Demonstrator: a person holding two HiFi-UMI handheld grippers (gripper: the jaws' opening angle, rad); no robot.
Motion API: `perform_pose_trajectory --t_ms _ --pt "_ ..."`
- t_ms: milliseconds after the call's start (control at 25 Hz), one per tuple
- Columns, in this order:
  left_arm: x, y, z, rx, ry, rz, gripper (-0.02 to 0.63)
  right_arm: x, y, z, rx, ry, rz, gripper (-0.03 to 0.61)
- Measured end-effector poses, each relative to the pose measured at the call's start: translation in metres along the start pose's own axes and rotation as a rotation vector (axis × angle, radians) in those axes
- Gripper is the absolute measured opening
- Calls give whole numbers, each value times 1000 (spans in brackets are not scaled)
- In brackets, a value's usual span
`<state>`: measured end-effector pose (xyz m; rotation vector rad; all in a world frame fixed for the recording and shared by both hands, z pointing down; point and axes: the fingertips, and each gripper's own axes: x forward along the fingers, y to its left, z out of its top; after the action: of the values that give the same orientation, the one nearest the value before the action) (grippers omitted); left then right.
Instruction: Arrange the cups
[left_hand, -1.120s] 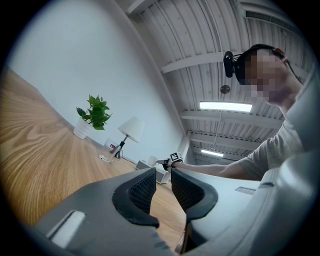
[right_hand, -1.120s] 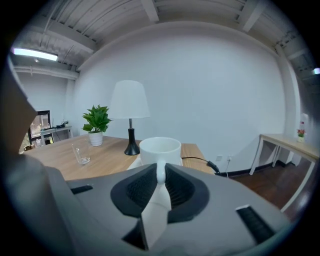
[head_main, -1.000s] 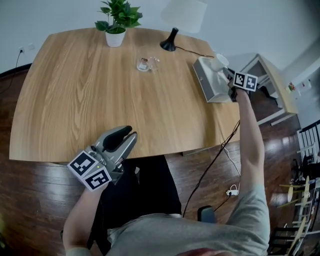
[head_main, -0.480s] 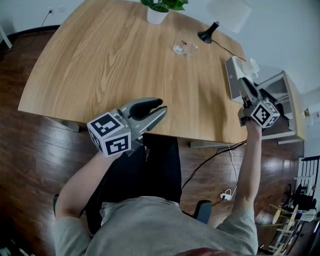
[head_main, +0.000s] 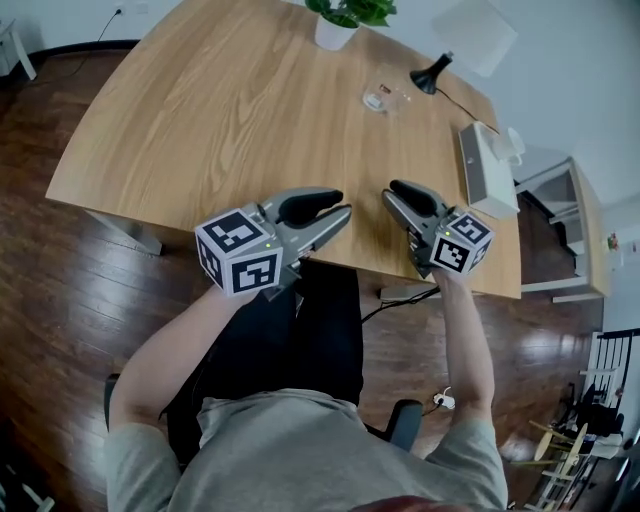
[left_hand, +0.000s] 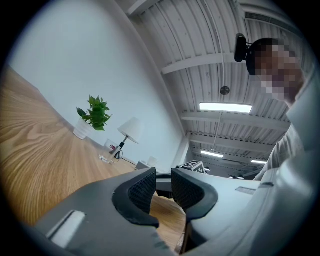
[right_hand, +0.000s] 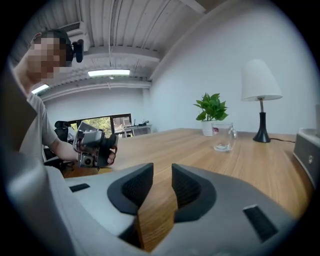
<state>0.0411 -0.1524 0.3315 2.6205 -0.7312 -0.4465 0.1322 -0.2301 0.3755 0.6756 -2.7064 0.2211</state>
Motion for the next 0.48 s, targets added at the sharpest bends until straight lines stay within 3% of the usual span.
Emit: perform_pose_trajectory --t_ms 280,480 --pt "-2 2 -1 -3 2 1 89 17 -6 -12 -52 70 -12 132" --pt "-1 2 -1 -1 2 1 89 11 -78 31 -88 16 -159 150"
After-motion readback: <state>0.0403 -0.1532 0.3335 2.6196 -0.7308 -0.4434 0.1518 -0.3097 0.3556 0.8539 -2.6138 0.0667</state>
